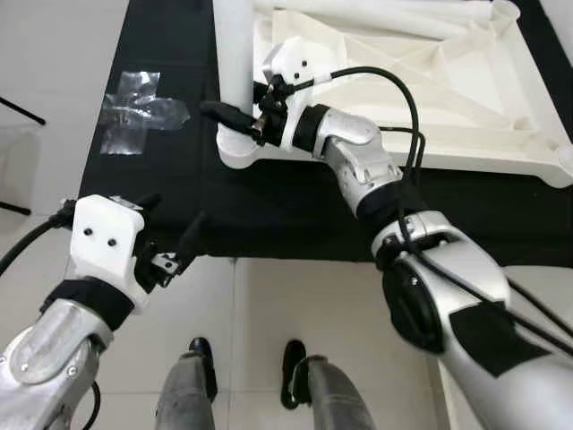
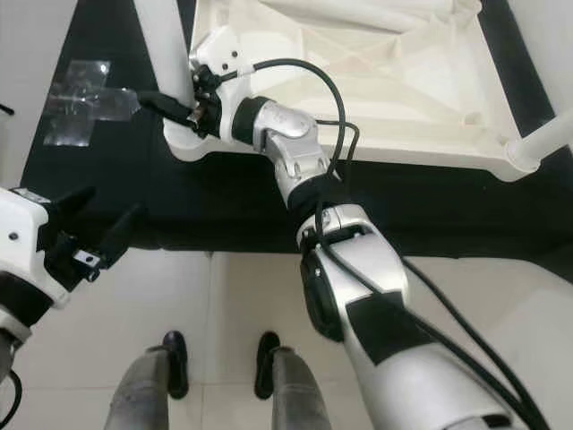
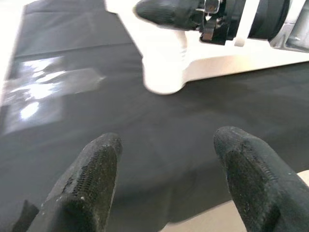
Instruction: Building children table
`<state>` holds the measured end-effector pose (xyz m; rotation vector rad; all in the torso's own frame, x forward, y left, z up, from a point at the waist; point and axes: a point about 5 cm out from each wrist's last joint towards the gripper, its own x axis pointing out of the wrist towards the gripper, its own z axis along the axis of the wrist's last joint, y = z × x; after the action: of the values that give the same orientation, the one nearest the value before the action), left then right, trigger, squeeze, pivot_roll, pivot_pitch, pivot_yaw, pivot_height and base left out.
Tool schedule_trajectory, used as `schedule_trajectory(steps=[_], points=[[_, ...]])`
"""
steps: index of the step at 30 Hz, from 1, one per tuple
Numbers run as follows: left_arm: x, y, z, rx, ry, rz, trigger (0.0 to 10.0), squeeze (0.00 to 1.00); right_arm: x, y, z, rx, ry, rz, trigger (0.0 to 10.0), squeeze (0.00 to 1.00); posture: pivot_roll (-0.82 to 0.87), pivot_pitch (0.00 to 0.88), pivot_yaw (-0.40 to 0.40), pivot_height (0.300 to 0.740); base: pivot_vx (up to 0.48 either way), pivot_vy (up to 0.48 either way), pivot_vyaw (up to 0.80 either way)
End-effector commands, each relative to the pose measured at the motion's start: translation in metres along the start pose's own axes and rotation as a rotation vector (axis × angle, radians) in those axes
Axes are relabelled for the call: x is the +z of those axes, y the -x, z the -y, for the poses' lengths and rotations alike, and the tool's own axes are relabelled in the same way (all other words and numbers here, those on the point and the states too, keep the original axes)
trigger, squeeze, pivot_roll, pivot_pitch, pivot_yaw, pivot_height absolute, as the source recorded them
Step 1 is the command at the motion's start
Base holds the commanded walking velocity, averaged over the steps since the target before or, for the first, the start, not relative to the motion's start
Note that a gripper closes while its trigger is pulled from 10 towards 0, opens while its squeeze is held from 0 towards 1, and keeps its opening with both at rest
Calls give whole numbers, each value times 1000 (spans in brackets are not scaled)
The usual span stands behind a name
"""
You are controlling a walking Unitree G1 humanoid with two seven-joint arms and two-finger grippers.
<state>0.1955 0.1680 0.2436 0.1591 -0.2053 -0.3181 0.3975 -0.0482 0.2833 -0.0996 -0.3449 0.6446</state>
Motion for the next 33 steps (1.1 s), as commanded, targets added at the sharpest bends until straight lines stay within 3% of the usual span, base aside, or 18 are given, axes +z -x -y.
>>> schedule_trajectory(steps=[1, 2, 3, 4, 8, 9, 10, 11, 12, 16, 17, 20, 21, 22, 23, 25, 28, 33], points=[[-4, 3, 1, 11, 3, -20, 10000, 0, -52, 37, 33, -352, -29, -225, 0, 0, 186, 413, -183, 740, 0, 0, 0], [-8, 1, -2, 19, 9, -25, 10000, 0, -85, 72, -20, -291, -112, -333, 0, 0, 177, 422, -150, 740, 0, 0, 0], [-8, 1, -2, 19, 9, -25, 10000, 0, -85, 72, -20, -291, -112, -333, 0, 0, 177, 422, -150, 740, 0, 0, 0], [-10, 0, -2, 18, 20, -24, 10000, 0, -86, 73, -35, -241, -145, -333, 0, 0, 158, 389, -137, 740, 0, 0, 0], [-12, 0, -2, 17, 28, -22, 10000, 0, -86, 73, -41, -220, -161, -327, 0, 0, 158, 389, -137, 740, 0, 0, 0], [-12, -7, -2, 25, 38, -1, 10000, 0, -67, 44, -39, -189, -150, -255, 0, 0, 171, 356, -144, 740, 0, 0, 0], [-12, -7, -2, 25, 38, -1, 10000, 0, -67, 44, -39, -189, -150, -255, 0, 0, 171, 356, -144, 740, 0, 0, 0], [-11, -10, -2, 28, 38, 10, 10000, 0, -59, 33, -39, -164, -141, -235, 0, 0, 172, 354, -145, 740, 0, 0, 0], [-11, -11, -3, 32, 40, 17, 10000, 0, -54, 25, -39, -133, -137, -221, 10000, 0, 173, 350, -146, 740, 0, 0, 0], [-11, -10, -3, 38, 41, 18, 10000, 0, -48, 23, -40, -108, -127, -222, 10000, 0, 177, 350, -149, 740, 0, 0, 0], [-13, -9, -3, 39, 42, 14, 10000, 0, -41, 20, -39, -64, -141, -185, 10000, 1000, 179, 351, -151, 740, 0, 0, 0], [-14, -8, -3, 39, 42, 12, 10000, 0, -34, 22, -40, -51, -150, -165, 10000, 1000, 178, 353, -149, 740, 0, 0, 0], [-16, -7, 0, 33, 47, 5, 10000, 0, -17, 18, -39, 67, -164, -77, 10000, 1000, 177, 354, -148, 740, 0, 0, 0], [-16, -7, 0, 33, 47, 5, 10000, 0, -17, 18, -39, 67, -164, -77, 10000, 1000, 177, 354, -148, 740, 0, 0, 0], [-18, -7, 3, 28, 57, 2, 10000, 0, -1, 16, -36, 176, -148, -4, 10000, 0, 179, 354, -150, 740, 0, 0, 0], [-18, -7, 3, 28, 57, 2, 10000, 0, -1, 16, -36, 176, -148, -4, 10000, 0, 179, 354, -150, 740, 0, 0, 0], [-18, -7, 10, 21, 74, 12, 10000, 0, 30, 9, -25, 463, -92, 96, 10000, 0, 191, 358, -166, 740, 0, 0, 0], [-18, -8, 15, 13, 81, 19, 10000, 0, 34, 5, -26, 625, -76, 102, 10000, 0, 189, 347, -189, 740, 0, 0, 0]])
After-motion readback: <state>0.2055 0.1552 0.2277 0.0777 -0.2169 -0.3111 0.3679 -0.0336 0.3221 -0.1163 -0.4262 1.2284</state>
